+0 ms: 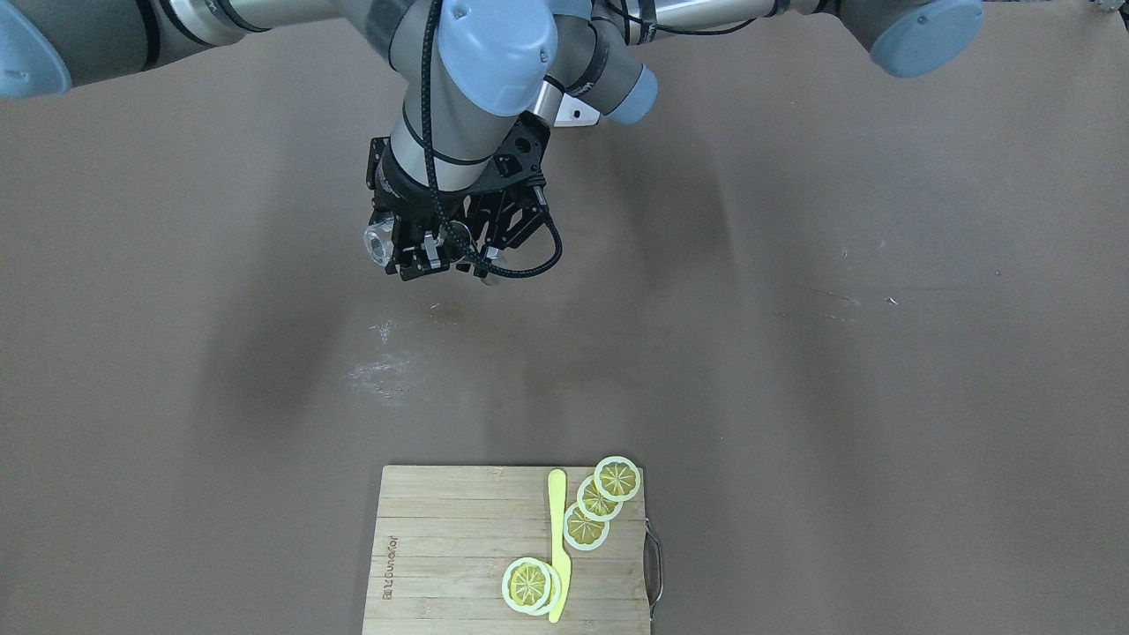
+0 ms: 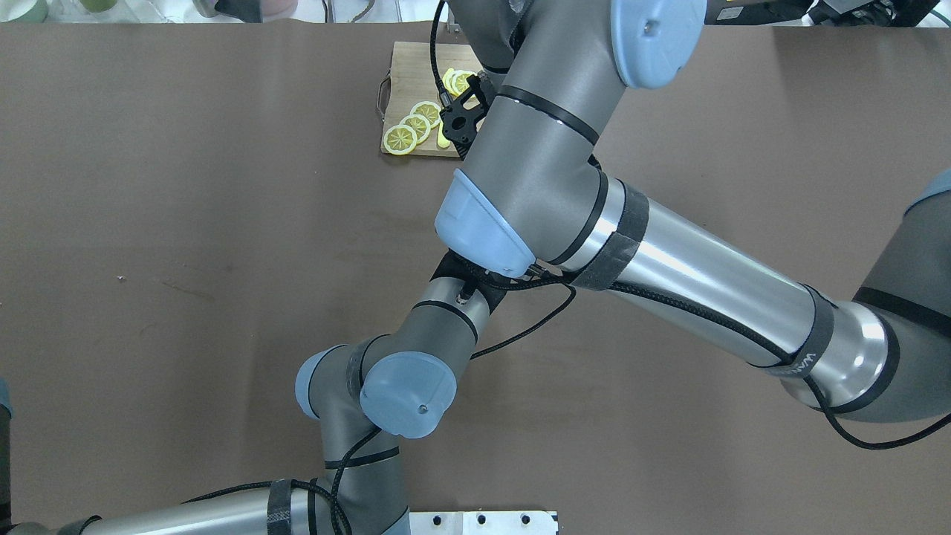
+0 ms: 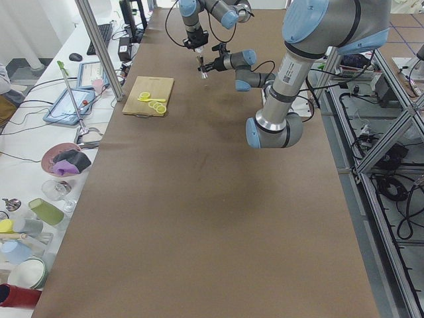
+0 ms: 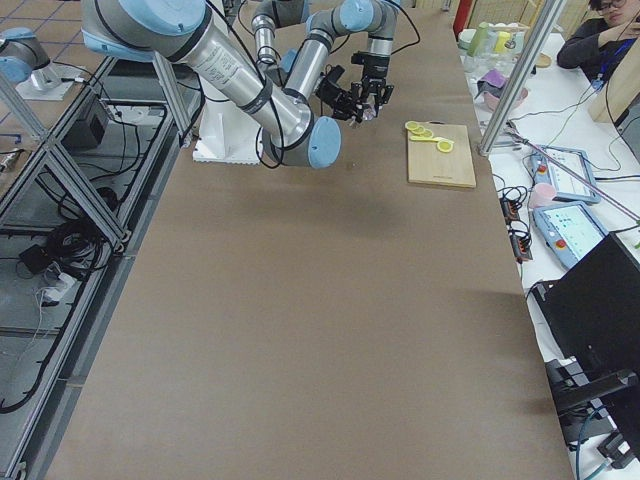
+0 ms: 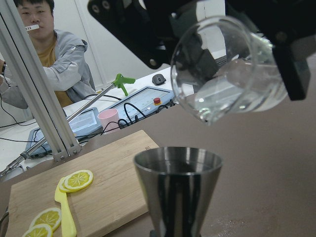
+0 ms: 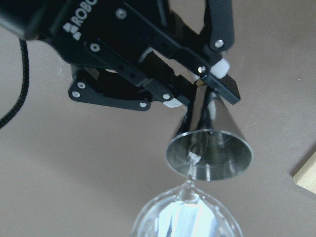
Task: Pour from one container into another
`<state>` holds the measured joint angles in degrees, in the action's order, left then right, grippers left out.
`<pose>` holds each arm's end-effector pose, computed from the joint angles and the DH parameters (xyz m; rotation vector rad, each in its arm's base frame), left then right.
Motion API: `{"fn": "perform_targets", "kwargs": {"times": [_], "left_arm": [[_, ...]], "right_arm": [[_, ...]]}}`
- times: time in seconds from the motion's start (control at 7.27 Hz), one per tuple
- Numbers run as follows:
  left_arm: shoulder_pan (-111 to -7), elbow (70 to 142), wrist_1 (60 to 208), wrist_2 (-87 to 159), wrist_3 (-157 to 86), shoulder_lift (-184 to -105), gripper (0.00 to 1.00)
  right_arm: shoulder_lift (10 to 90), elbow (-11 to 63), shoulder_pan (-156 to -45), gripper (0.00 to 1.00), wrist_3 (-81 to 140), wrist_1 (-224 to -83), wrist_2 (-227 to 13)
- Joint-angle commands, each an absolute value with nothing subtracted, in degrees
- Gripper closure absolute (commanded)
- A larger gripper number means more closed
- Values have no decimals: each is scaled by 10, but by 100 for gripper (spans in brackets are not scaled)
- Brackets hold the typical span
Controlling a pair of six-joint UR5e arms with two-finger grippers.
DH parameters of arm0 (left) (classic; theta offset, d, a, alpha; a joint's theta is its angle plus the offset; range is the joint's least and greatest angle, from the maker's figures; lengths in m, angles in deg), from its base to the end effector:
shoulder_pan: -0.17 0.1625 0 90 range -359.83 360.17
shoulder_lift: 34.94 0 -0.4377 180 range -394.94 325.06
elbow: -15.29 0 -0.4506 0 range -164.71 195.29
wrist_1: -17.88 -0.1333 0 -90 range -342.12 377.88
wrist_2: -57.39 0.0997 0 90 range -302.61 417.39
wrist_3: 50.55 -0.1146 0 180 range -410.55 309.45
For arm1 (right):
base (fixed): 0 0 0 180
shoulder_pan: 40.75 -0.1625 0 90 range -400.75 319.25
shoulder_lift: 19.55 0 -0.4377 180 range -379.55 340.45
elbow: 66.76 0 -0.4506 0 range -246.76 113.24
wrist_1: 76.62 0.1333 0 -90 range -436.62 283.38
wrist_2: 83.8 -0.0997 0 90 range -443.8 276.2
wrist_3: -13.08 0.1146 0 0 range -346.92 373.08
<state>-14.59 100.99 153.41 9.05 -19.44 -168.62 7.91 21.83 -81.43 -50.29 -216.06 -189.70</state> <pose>0.6668 -0.3923 0.1014 1.2955 0.7660 0.0806 -0.4841 -0.5505 0.0575 0.2786 -0.2960 -1.9728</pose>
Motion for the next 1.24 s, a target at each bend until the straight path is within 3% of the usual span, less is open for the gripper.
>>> {"fn": "perform_targets", "kwargs": {"times": [0.0, 1.1], "left_arm": [[-146, 1010, 1534, 90, -194, -1686, 100], [-146, 1010, 1534, 90, -194, -1685, 100]], "right_arm": [[66, 202, -807, 100, -504, -2171, -1890], [60, 188, -803, 100, -539, -2188, -1877]]}}
